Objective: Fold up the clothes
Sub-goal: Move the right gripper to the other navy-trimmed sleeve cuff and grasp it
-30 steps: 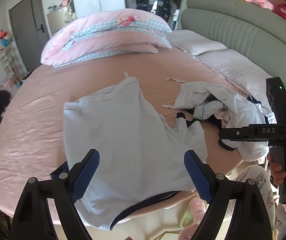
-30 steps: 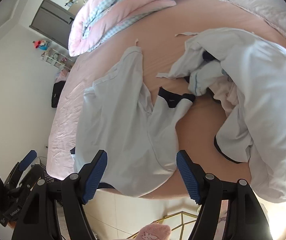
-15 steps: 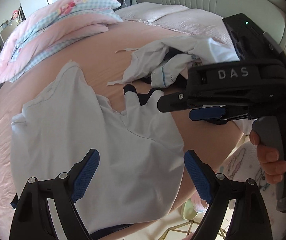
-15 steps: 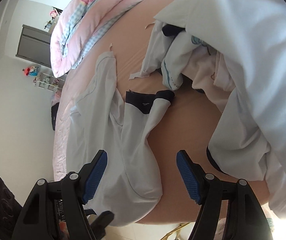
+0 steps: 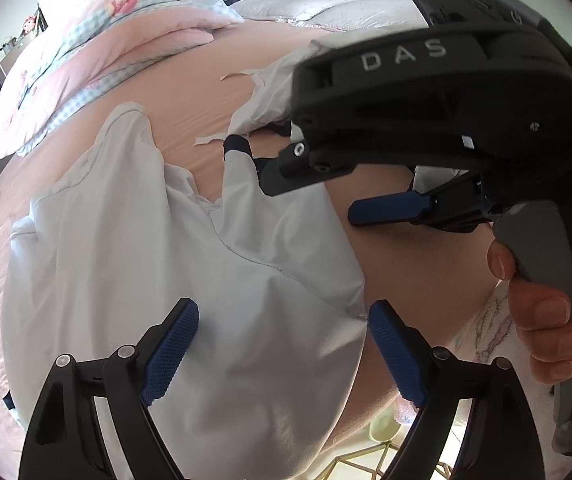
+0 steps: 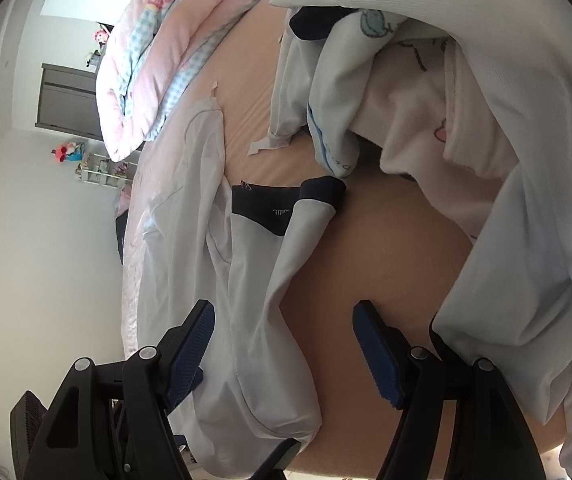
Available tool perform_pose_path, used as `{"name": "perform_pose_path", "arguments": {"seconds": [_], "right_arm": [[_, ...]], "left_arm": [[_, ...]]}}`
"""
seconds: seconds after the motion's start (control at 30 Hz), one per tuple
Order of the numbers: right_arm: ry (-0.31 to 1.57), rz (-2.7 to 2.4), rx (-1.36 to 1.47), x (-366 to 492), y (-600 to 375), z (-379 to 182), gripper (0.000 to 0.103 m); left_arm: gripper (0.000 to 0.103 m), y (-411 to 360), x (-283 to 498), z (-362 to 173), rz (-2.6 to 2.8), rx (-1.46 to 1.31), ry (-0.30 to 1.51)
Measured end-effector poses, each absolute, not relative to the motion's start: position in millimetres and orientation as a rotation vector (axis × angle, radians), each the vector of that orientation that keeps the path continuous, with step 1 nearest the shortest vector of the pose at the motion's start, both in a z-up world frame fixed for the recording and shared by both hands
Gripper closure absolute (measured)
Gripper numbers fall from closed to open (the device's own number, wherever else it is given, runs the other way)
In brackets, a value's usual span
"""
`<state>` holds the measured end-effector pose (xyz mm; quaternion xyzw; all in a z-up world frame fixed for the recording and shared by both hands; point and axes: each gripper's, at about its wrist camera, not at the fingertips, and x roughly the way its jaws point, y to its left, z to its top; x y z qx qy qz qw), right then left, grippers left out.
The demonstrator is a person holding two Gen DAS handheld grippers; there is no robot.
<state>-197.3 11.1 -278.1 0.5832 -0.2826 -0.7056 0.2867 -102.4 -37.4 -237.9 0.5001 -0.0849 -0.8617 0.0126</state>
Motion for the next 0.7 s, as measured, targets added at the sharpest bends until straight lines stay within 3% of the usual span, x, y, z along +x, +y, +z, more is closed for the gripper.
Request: {"name": "perform_pose_path", "arguments": {"seconds": [0.37,0.4,0.43,0.47,0.53,0.7], "right_arm": [[-0.653,-1.894,1.552,-205,-13,-274,0.033],[-0.643,-1.895,1.553,-206,-14,-275,0.042],[-0.636,-1.894,1.557,-207,-14,-276,0.061],[-0.635,-1.887,1.571,-208,-14,-279,0.07],[-0.621,-1.876,1.608,-207,-15,-287,0.096],[-0.583,-1.94,1.543,-199,-10,-282,0.098]], "left_arm": [[0.016,-22,-105,-247,-2.612,1.495,-0.298],[0.016,-21,-106,-247,-2.612,1.492,-0.287],[0.016,-21,-106,-247,-2.609,1.488,-0.277],[0.016,-21,-107,-246,-2.603,1.482,-0.268],[0.016,-20,-108,-245,-2.592,1.474,-0.254],[0.016,-16,-105,-247,-2.597,1.471,-0.242]]}}
